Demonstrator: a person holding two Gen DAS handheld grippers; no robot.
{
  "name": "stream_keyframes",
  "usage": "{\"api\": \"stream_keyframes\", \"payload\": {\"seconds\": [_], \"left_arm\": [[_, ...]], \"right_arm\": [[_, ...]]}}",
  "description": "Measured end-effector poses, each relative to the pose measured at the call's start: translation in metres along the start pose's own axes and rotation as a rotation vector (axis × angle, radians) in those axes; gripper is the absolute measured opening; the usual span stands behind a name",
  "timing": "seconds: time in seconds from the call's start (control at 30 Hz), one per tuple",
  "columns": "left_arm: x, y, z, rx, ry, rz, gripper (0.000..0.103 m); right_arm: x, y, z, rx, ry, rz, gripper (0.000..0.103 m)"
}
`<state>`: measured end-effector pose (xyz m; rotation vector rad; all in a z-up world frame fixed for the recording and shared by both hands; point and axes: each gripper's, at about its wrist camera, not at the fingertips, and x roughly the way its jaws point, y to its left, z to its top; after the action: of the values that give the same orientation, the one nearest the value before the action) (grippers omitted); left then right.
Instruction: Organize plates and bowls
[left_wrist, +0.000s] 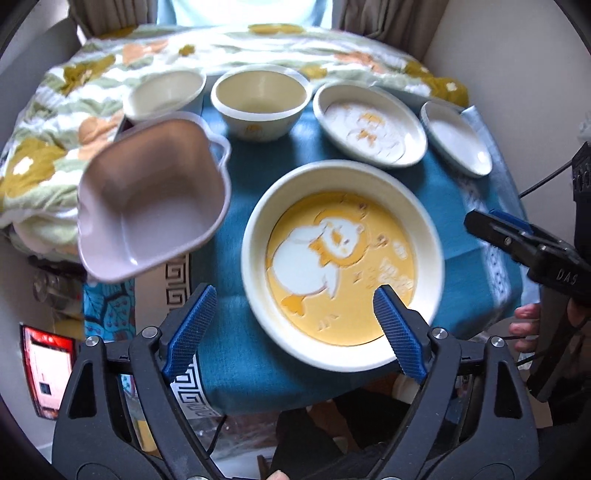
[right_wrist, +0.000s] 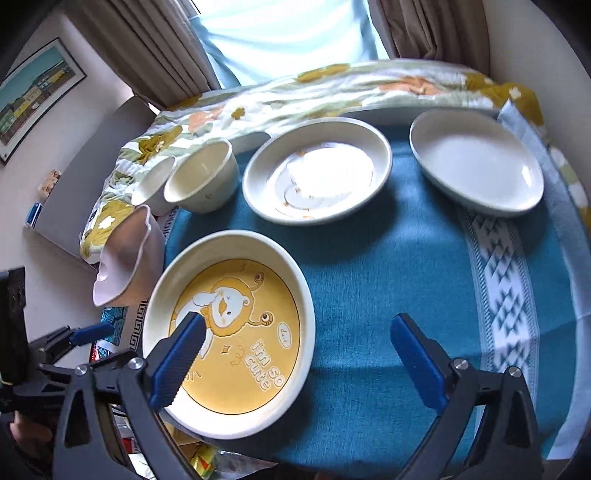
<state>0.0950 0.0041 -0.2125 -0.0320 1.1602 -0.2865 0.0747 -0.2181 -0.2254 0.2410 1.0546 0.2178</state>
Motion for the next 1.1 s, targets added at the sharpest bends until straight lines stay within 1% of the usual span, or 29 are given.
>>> {"api": "stream_keyframes", "payload": {"seconds": [0.13, 0.23, 0.27, 0.3, 0.37, 0.43, 0.53, 0.57, 0.63, 0.73, 0.83, 0.93, 1.0, 1.07, 1.1], "left_arm": [[-0.027, -0.02, 0.022, 0.05, -0.084, -0.052, 0.087], [-0.039, -0.037, 0.045, 0.092, -0.126, -0.143, 0.087], [-0.038, -0.044, 0.057, 0.1, -0.134, -0.179, 0.087], [-0.038, -0.051, 0.067, 0.107, -0.141, -0.221, 0.087], [-0.034, -0.066, 0.087, 0.119, -0.14, -0.301, 0.087], [-0.024, -0.082, 0.11, 0.114, -0.108, -0.338, 0.087], [-0.005, -0.106, 0.141, 0.111, -0.063, -0.35, 0.087], [0.002, -0.116, 0.15, 0.114, -0.053, -0.338, 0.087], [0.017, -0.135, 0.169, 0.131, -0.032, -0.3, 0.094], [0.038, -0.161, 0.189, 0.177, -0.026, -0.281, 0.094], [0.069, -0.185, 0.207, 0.216, -0.004, -0.278, 0.094], [0.115, -0.203, 0.223, 0.252, 0.04, -0.25, 0.094], [0.147, -0.209, 0.232, 0.275, 0.08, -0.252, 0.094], [0.175, -0.213, 0.242, 0.298, 0.108, -0.247, 0.092], [0.187, -0.215, 0.247, 0.308, 0.12, -0.241, 0.088]], "right_arm": [[-0.038, 0.002, 0.011, -0.017, -0.092, 0.011, 0.1], [-0.067, -0.004, 0.018, 0.0, -0.164, -0.014, 0.1], [-0.077, -0.008, 0.021, 0.009, -0.189, -0.024, 0.1], [-0.085, -0.011, 0.023, 0.015, -0.203, -0.035, 0.1], [-0.101, -0.023, 0.027, 0.026, -0.222, -0.084, 0.1], [-0.11, -0.037, 0.032, 0.039, -0.207, -0.142, 0.1], [-0.118, -0.064, 0.037, 0.074, -0.207, -0.19, 0.1], [-0.119, -0.076, 0.04, 0.097, -0.209, -0.206, 0.1], [-0.116, -0.097, 0.046, 0.134, -0.214, -0.222, 0.1], [-0.101, -0.132, 0.054, 0.203, -0.191, -0.209, 0.1], [-0.08, -0.164, 0.058, 0.289, -0.175, -0.173, 0.1], [-0.061, -0.191, 0.06, 0.38, -0.176, -0.135, 0.1], [-0.046, -0.208, 0.059, 0.454, -0.179, -0.11, 0.099], [-0.027, -0.223, 0.059, 0.496, -0.161, -0.099, 0.093], [-0.019, -0.229, 0.059, 0.51, -0.149, -0.103, 0.086]]}}
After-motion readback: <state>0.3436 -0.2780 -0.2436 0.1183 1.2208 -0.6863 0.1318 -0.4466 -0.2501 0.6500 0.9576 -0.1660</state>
